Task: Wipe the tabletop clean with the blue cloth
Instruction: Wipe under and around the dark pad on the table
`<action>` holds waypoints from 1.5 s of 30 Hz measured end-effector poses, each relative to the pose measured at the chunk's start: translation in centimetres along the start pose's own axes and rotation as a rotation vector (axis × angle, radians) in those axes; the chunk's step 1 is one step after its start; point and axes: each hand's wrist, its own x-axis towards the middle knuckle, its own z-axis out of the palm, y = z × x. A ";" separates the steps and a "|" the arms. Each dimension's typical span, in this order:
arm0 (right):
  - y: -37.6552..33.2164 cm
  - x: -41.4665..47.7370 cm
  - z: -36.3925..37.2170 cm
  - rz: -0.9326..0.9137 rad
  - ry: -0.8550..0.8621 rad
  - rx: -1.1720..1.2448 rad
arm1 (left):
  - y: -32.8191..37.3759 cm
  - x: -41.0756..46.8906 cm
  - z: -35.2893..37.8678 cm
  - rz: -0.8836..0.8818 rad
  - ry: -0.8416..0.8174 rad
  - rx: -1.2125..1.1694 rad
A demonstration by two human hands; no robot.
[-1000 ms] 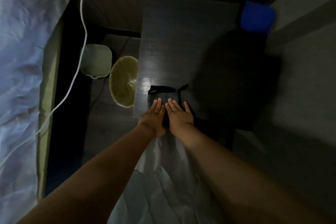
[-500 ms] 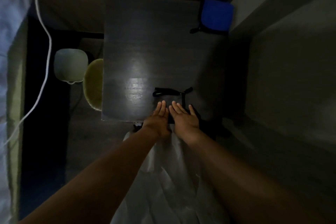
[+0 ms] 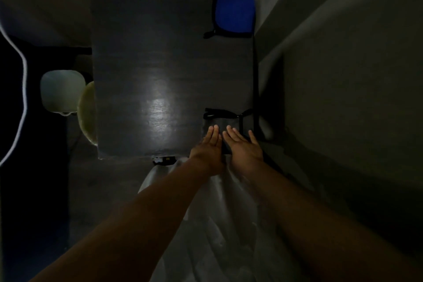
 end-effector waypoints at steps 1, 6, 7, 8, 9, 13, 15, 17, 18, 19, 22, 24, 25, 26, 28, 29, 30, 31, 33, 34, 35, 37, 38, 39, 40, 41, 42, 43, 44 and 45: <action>0.5 -0.1 0.1 0.001 0.007 0.008 | 0.5 0.2 0.0 -0.001 0.006 0.003; 2.7 -0.3 0.8 0.022 0.016 -0.009 | 2.5 1.1 0.1 0.010 0.003 0.026; 3.1 -0.3 0.9 0.031 0.023 -0.020 | 2.8 1.2 0.1 0.017 -0.003 0.025; 3.5 -0.3 1.2 0.039 0.031 -0.022 | 3.2 1.4 0.1 0.027 -0.005 0.020; 3.8 -0.4 1.3 0.041 0.041 -0.015 | 3.5 1.5 0.2 0.033 -0.005 0.010; 4.1 -0.5 1.5 0.026 0.024 0.016 | 3.7 1.6 0.6 0.038 0.000 0.049; 3.9 -0.4 1.5 0.026 -0.006 0.051 | 3.7 1.3 0.7 0.037 -0.013 0.115; 3.9 -0.3 1.7 0.019 0.000 0.064 | 3.8 0.9 1.0 0.031 -0.030 0.179; 4.0 -0.3 1.7 0.011 0.008 0.067 | 3.8 0.8 1.3 0.029 -0.038 0.204; 4.2 -0.3 1.9 0.005 0.011 0.066 | 3.9 0.5 1.5 0.028 -0.043 0.221; 4.1 -1.0 2.4 -0.015 0.007 0.056 | 4.0 0.0 2.3 0.045 -0.047 0.239; 4.0 -1.7 3.1 -0.037 0.004 0.060 | 3.9 -0.5 2.8 0.062 -0.056 0.227; 3.9 -2.0 3.4 -0.042 -0.003 0.068 | 3.8 -0.7 3.0 0.068 -0.066 0.222; 3.8 -2.3 3.9 -0.041 -0.005 0.070 | 3.7 -1.1 3.3 0.070 -0.076 0.221; 3.6 -2.8 4.5 -0.040 0.012 0.051 | 3.9 -1.6 3.6 0.067 -0.087 0.234; 3.6 -3.0 4.6 -0.041 0.022 0.045 | 4.2 -1.7 3.7 0.061 -0.077 0.244; 3.5 -3.1 4.7 -0.037 0.021 0.037 | 4.5 -1.6 3.6 0.050 -0.053 0.247; 3.4 -3.1 4.8 -0.029 0.018 0.038 | 4.7 -1.5 3.6 0.035 -0.021 0.245; 3.2 -2.9 4.9 -0.016 0.010 0.001 | 4.9 -1.2 3.1 0.008 0.019 0.248; 3.1 -2.7 4.9 -0.014 -0.005 -0.019 | 4.6 -1.0 3.1 -0.002 0.017 0.250; 3.0 -2.7 4.7 -0.016 -0.023 -0.033 | 4.1 -0.9 3.0 -0.012 0.003 0.252; 2.8 -2.7 4.3 -0.022 -0.033 -0.062 | 3.0 -0.9 3.1 -0.024 -0.010 0.264; 2.7 -2.9 4.1 -0.030 -0.032 -0.074 | 2.4 -1.1 3.2 -0.029 -0.006 0.263; 2.5 -2.9 3.9 -0.040 -0.031 -0.081 | 2.0 -1.3 3.5 -0.035 0.002 0.259; 2.3 -3.0 3.8 -0.049 -0.029 -0.076 | 1.6 -1.5 3.7 -0.044 0.009 0.266; 1.8 -3.0 3.8 -0.061 -0.021 -0.075 | 1.3 -1.8 3.9 -0.055 0.013 0.286; 1.2 -2.9 3.9 -0.069 -0.012 -0.075 | 0.9 -2.2 4.1 -0.068 0.016 0.311; 0.5 -2.8 4.0 -0.068 -0.003 -0.075 | 0.5 -2.5 4.3 -0.079 0.018 0.330; -0.4 -2.6 4.1 -0.067 0.000 -0.064 | 0.1 -2.8 4.3 -0.091 0.018 0.339; -1.3 -2.5 4.1 -0.070 -0.007 -0.049 | -0.4 -3.2 4.4 -0.105 0.012 0.339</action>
